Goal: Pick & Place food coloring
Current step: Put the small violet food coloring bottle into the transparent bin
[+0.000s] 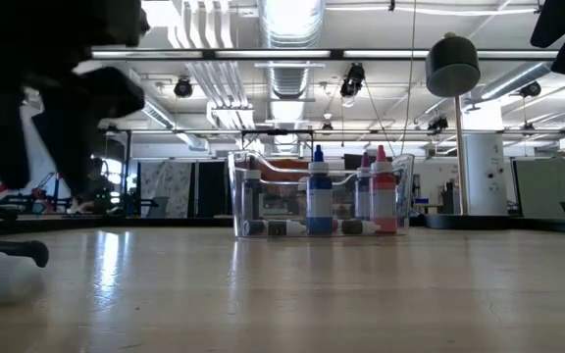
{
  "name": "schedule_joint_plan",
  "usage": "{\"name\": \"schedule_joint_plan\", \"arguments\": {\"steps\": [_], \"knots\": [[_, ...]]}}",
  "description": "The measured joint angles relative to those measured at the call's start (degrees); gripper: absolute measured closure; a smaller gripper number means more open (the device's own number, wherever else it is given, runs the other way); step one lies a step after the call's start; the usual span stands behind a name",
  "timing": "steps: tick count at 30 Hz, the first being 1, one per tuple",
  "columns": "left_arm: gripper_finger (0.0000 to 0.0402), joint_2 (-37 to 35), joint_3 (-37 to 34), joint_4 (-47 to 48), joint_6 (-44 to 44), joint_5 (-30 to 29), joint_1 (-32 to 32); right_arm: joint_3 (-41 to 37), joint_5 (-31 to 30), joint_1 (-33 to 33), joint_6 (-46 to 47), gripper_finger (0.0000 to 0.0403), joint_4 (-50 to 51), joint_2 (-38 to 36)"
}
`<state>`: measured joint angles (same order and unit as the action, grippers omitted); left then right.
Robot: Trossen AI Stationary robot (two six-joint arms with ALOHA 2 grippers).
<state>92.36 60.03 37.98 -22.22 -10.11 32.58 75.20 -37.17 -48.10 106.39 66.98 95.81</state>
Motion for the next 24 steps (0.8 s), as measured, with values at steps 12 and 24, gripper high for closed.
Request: {"name": "schedule_joint_plan", "arguments": {"steps": [12,24], "knots": [[0.0229,0.0,-5.3,-8.3,-2.1,5.4,2.2,-0.1,-0.2,0.0,0.0,0.0216,0.0,0.0],[0.0229,0.1,-10.1,-14.7,-8.5,3.2,2.3,-0.7,-0.3,0.0,0.1,0.0216,0.1,0.0]]}}
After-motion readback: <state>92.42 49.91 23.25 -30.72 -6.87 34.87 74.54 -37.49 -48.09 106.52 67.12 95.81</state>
